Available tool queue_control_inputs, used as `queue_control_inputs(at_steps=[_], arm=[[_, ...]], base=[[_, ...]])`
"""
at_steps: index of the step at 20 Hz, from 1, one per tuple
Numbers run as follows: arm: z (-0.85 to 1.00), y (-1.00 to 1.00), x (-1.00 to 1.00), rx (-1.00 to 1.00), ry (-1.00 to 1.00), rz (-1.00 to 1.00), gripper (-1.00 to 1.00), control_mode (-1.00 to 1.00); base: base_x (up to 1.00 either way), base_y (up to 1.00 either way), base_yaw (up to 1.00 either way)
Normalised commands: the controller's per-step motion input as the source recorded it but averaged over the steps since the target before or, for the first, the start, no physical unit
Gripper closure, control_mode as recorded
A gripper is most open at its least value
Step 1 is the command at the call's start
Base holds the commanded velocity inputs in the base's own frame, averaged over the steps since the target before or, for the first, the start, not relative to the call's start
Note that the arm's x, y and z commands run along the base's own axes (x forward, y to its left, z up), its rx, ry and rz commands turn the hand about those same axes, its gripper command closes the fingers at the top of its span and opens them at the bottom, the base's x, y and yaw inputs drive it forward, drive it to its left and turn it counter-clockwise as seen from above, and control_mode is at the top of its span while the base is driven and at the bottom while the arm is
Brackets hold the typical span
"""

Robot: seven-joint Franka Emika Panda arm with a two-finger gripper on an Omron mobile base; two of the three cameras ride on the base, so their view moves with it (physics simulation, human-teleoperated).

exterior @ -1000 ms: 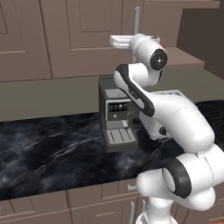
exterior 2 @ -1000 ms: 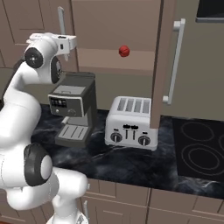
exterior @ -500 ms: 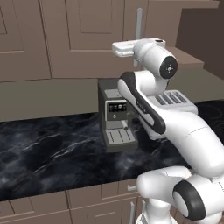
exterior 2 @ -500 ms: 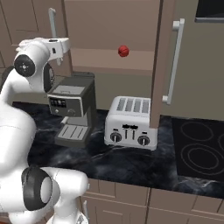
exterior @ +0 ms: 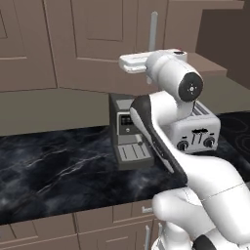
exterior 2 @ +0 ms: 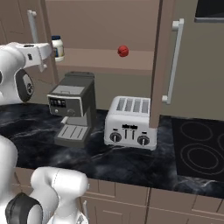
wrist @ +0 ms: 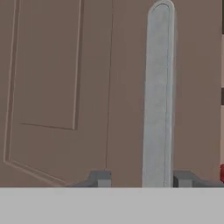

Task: The dining table condiment station is running low on mayonnaise. Refill the condiment station by opening the cabinet and taking the mayonnaise from the cabinet and placing it on the dining table.

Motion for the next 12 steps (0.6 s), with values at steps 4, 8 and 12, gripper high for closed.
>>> queue_control_inputs(at_steps=[4, 8, 12], arm=[[0.06, 0.93, -1.00, 0.00, 0.17, -0.06, 1.00, -1.00], [0.00, 0.95, -1.00, 0.00, 0.20, -0.05, 1.00, -1.00], [-0.09, 0.89, -1.00, 0.00, 0.16, -0.03, -1.00, -1.00]], base=[[0.00, 0.00, 0.00], [0.00, 0.00, 0.00], [0.00, 0.00, 0.00]])
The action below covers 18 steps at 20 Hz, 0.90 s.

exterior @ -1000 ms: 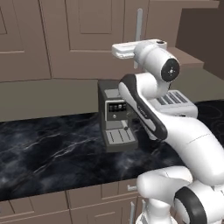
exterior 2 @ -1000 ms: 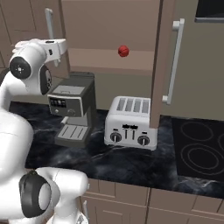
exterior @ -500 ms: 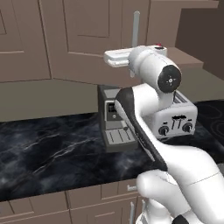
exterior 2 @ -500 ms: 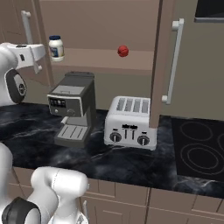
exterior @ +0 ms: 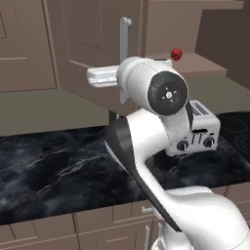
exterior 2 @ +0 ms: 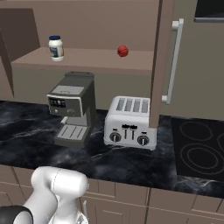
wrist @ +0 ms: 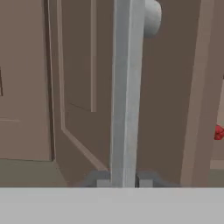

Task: The dining table condiment station is running low on mayonnaise. Refill the condiment station by opening the cabinet and taking the mayonnaise from the cabinet and placing it on the dining table.

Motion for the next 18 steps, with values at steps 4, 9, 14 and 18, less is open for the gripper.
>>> queue_control_inputs(at_steps=[4, 9, 14, 18], arm=[[-0.34, 0.34, -0.93, 0.05, 0.03, 0.00, -1.00, -1.00], [0.00, -0.84, -0.72, 0.35, 0.00, 0.07, -1.00, -1.00], [0.00, -1.00, -0.29, 0.45, 0.00, 0.16, -1.00, -1.00], [-0.17, -0.83, 0.54, 0.43, 0.04, 0.25, -1.00, -1.00]], base=[[0.00, 0.00, 0.00], [0.00, 0.00, 0.00], [0.00, 0.00, 0.00], [0.00, 0.00, 0.00]])
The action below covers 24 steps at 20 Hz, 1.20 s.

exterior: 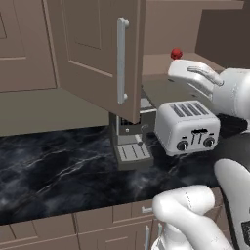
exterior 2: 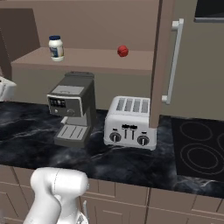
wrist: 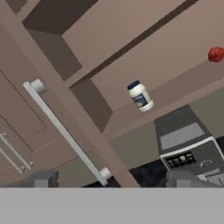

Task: The dining table condiment station is running low on mayonnaise. Refill the condiment station by opening the cabinet and taking the mayonnaise from the cabinet and placing it on the dining table.

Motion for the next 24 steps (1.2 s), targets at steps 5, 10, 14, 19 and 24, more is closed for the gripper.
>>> queue_control_inputs(at_steps=[5, 10, 14, 19, 24], arm=[[-0.22, -0.48, 0.85, 0.41, 0.07, 0.22, -1.00, -1.00], [-0.14, -0.03, 0.96, 0.34, 0.13, 0.21, -1.00, -1.00], [-0.24, 0.39, 1.00, 0.16, 0.20, 0.20, -1.00, -1.00], [-0.23, 0.54, 0.86, 0.10, 0.22, 0.25, -1.00, -1.00], [-0.04, 0.84, 0.18, 0.02, 0.15, 0.23, -1.00, -1.00]], base=[[0.00, 0.00, 0.00], [0.00, 0.00, 0.00], [0.00, 0.00, 0.00], [0.00, 0.00, 0.00], [0.00, 0.00, 0.00]])
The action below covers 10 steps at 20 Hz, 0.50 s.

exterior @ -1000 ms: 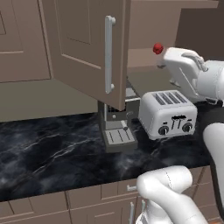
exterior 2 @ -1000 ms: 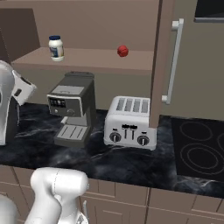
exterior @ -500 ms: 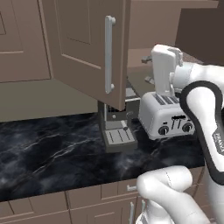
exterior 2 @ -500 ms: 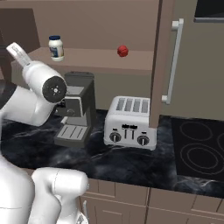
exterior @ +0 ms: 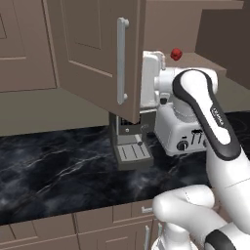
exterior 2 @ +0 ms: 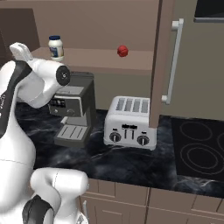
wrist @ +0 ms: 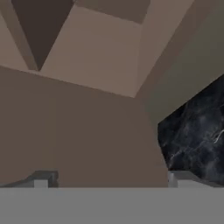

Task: The dining table condiment station is running low on mayonnaise. Refill the condiment station by opening the cabinet and taking the mayonnaise from the cabinet and placing it on the dining table.

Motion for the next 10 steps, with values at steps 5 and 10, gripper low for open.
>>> queue_control_inputs(at_steps=[5, 10], arm=[[0.00, 1.00, -0.20, 0.00, 0.01, 0.20, -1.00, -1.00], [0.00, 0.99, -0.46, -0.04, -0.03, 0.16, -1.00, -1.00]], base=[[0.00, 0.00, 0.00], [0.00, 0.00, 0.00]])
